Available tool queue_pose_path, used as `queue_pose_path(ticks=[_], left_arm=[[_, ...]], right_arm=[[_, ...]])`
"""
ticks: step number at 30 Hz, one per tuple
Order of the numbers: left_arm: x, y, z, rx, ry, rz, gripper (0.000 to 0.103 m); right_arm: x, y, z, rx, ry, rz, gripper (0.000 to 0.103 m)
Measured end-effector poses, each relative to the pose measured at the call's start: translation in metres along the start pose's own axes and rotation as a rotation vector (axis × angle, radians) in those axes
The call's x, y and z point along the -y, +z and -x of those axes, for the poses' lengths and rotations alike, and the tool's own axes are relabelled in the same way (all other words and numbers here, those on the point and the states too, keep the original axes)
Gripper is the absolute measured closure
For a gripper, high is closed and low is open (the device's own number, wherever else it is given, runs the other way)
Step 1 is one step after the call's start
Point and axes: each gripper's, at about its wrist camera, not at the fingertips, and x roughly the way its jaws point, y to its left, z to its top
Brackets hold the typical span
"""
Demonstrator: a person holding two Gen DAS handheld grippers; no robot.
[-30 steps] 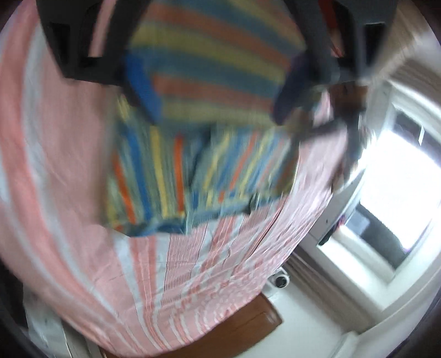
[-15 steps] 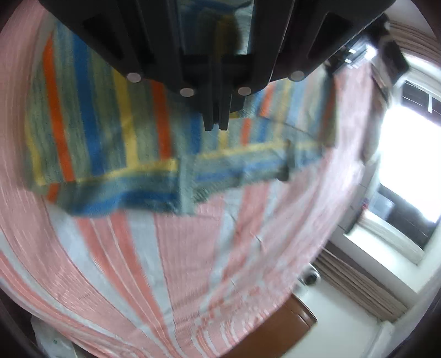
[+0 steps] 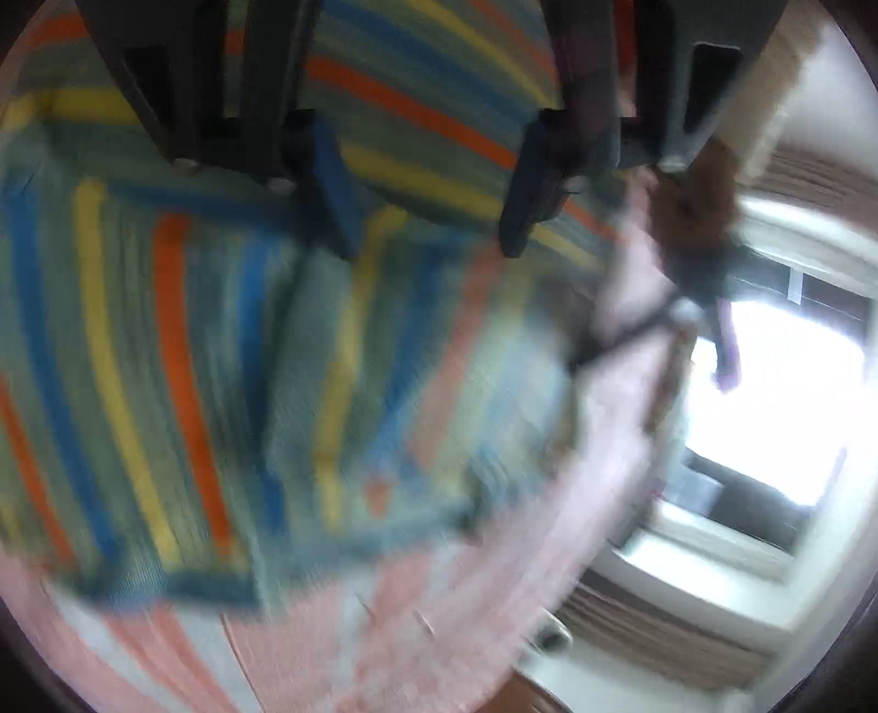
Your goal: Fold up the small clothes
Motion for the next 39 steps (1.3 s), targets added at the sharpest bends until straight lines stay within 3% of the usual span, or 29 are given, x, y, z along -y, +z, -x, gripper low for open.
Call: queue_pose_path(ticks=[2,4,6,7,9,17,25,28,31,39], left_arm=[[-0.006,-0.005,0.013,0.014,-0.011,0.006,0.063],[-0.010,-0.014,0.034,0.033,-0.044,0.000,0.048],[-0.011,-0.023,0.057,0.065,-0.052,-0.020,0.027],[-0.011,-0.032,0.074,0.088,-0.058,-0.038,0.021],[-0.009,-0.049,0.096,0.110,-0.063,-0.065,0.010],[0.018,-0.129,0.135,0.142,-0.051,-0.113,0.006],[0.029,-0.182,0.097,0.097,-0.025,-0.089,0.005],[0.034,-0.193,0.095,0.138,0.001,-0.124,0.001],[0.034,-0.194,0.093,0.147,-0.004,-0.135,0.001],[0.033,-0.196,0.087,0.140,-0.010,-0.133,0.000]], right_arm=[[-0.015,-0.008,0.017,0.054,-0.074,0.077,0.065],[-0.031,-0.019,0.046,0.144,-0.077,0.133,0.060],[-0.040,-0.031,0.070,0.209,-0.084,0.178,0.045],[-0.043,-0.040,0.082,0.247,-0.099,0.200,0.035],[-0.046,-0.060,0.105,0.319,-0.152,0.226,0.025],[0.016,-0.156,0.157,0.418,-0.430,0.084,0.013],[0.053,-0.213,0.178,0.437,-0.615,0.052,0.007],[0.062,-0.221,0.164,0.427,-0.639,0.030,0.006],[0.073,-0.229,0.151,0.444,-0.634,-0.002,0.000],[0.078,-0.236,0.144,0.480,-0.632,0.024,0.000]])
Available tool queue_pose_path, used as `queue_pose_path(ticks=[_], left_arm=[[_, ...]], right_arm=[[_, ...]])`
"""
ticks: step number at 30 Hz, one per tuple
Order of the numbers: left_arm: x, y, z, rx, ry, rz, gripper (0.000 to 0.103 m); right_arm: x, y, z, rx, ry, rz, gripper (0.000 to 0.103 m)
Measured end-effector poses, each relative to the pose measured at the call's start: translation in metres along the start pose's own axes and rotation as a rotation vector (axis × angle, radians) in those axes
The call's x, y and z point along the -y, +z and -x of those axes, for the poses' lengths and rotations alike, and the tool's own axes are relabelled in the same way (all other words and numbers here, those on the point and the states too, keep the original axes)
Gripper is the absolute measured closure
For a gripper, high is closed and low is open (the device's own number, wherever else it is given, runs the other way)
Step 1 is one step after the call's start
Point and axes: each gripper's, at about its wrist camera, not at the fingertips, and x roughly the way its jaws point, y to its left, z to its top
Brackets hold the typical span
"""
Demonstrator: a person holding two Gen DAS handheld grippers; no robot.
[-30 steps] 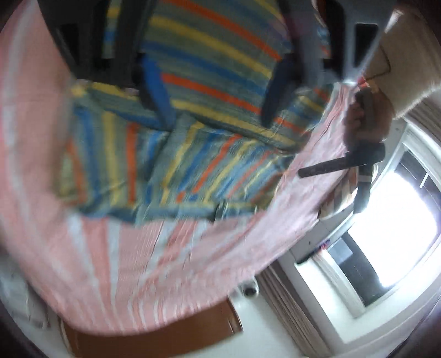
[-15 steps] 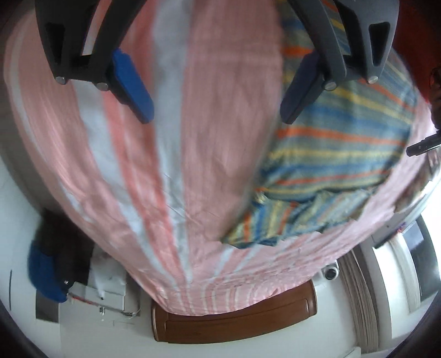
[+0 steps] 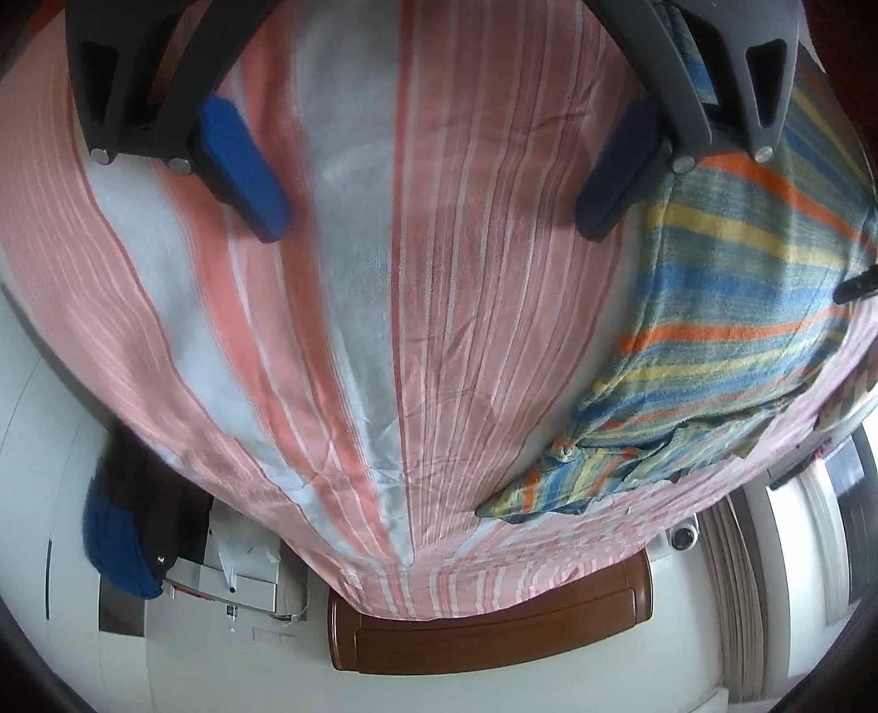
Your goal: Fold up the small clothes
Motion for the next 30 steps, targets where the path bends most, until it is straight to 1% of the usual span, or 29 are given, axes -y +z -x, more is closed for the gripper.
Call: queue_pose_path(ticks=[11,30], left_arm=[[-0.0020,0.0012,-0.0019,-0.030,-0.017,-0.005,0.000],[-0.0035,0.0007,-0.0024,-0.032,-0.021,-0.002,0.000]], right_arm=[[-0.0037,-0.0017,-0.0009,0.005,-0.015,0.015,0.000],[-0.0050,-0.0037,-0.0014,0.018,-0.022,0.026,0.000]])
